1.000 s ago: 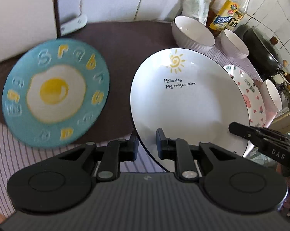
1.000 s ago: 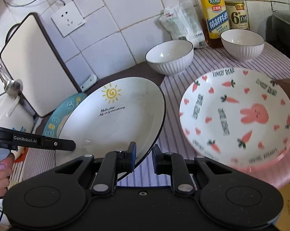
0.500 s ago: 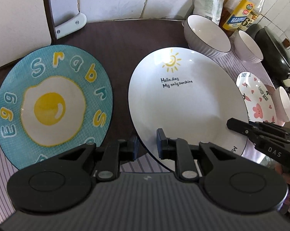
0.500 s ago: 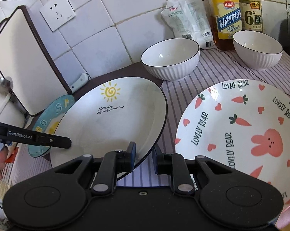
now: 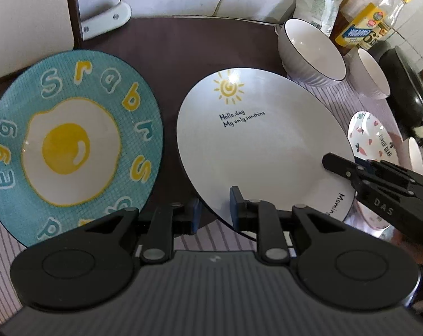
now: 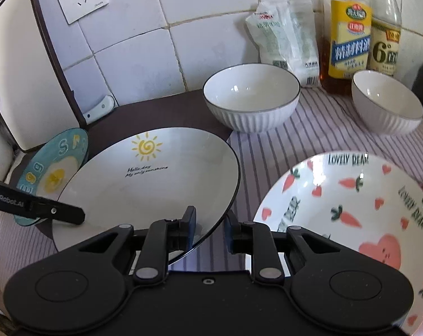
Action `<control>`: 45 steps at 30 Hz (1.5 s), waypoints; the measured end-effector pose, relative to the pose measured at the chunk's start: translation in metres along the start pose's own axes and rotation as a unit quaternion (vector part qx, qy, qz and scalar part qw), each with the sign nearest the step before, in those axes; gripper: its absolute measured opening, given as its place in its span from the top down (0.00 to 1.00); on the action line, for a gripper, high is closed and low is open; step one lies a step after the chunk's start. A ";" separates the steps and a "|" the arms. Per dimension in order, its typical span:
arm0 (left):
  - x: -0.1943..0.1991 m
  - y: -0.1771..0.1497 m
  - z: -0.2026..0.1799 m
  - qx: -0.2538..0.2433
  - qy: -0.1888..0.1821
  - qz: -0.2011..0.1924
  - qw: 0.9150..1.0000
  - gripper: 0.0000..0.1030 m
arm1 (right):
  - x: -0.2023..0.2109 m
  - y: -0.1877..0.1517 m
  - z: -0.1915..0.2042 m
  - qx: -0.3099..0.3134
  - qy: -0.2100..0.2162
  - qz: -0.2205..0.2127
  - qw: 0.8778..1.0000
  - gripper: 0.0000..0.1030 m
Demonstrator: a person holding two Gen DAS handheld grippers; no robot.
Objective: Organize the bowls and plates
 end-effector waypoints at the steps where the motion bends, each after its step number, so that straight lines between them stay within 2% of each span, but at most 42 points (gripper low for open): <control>1: -0.001 0.000 -0.001 0.001 0.000 0.002 1.000 0.81 | -0.002 0.002 -0.001 0.002 -0.001 0.001 1.000 0.75; 7: -0.002 -0.006 -0.013 -0.020 0.027 0.016 0.999 0.78 | -0.011 0.001 0.003 0.021 -0.043 0.019 0.999 0.68; 10: 0.000 -0.011 -0.015 -0.055 0.058 0.037 0.996 0.80 | -0.003 0.002 -0.002 -0.045 -0.046 0.027 0.998 0.66; 11: 0.005 -0.010 -0.015 -0.050 0.057 0.031 0.997 0.80 | 0.003 0.003 -0.005 -0.067 -0.048 0.021 0.996 0.60; 14: 0.018 -0.009 -0.020 -0.032 0.039 0.038 0.998 0.79 | 0.028 0.010 -0.004 -0.088 -0.042 -0.012 0.995 0.56; 18: 0.036 -0.002 -0.039 -0.079 0.048 0.027 0.995 0.78 | 0.063 0.016 -0.003 -0.109 -0.034 -0.034 0.993 0.51; 20: 0.046 0.000 -0.049 -0.091 0.041 0.025 0.995 0.74 | 0.083 0.018 -0.005 -0.111 -0.028 -0.040 0.993 0.45; 25: 0.064 -0.003 -0.079 -0.116 0.023 0.030 0.992 0.59 | 0.126 0.016 -0.011 -0.109 -0.029 -0.052 0.992 0.38; 28: 0.071 -0.008 -0.096 -0.129 0.012 0.034 0.991 0.57 | 0.150 0.014 -0.017 -0.107 -0.032 -0.067 0.991 0.34; 32: 0.076 -0.014 -0.121 -0.139 0.000 0.028 0.990 0.51 | 0.177 0.016 -0.029 -0.104 -0.033 -0.080 0.991 0.32; 37: 0.072 -0.025 -0.158 -0.150 -0.015 0.030 0.988 0.45 | 0.202 0.016 -0.051 -0.114 -0.010 -0.079 0.990 0.29; 45: 0.050 -0.036 -0.204 -0.129 -0.024 0.030 0.991 0.39 | 0.222 0.009 -0.099 -0.097 -0.002 -0.062 0.993 0.29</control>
Point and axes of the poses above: each gripper's, at about its wrist camera, not at the fingertips, and x roughly against the way its jaws point, z to its left, y to its top, the point moved 6 cm from there along -x, roughly the way its jaws point, and after that the axes turned 13 degrees about -z, right-handed, at the moved point
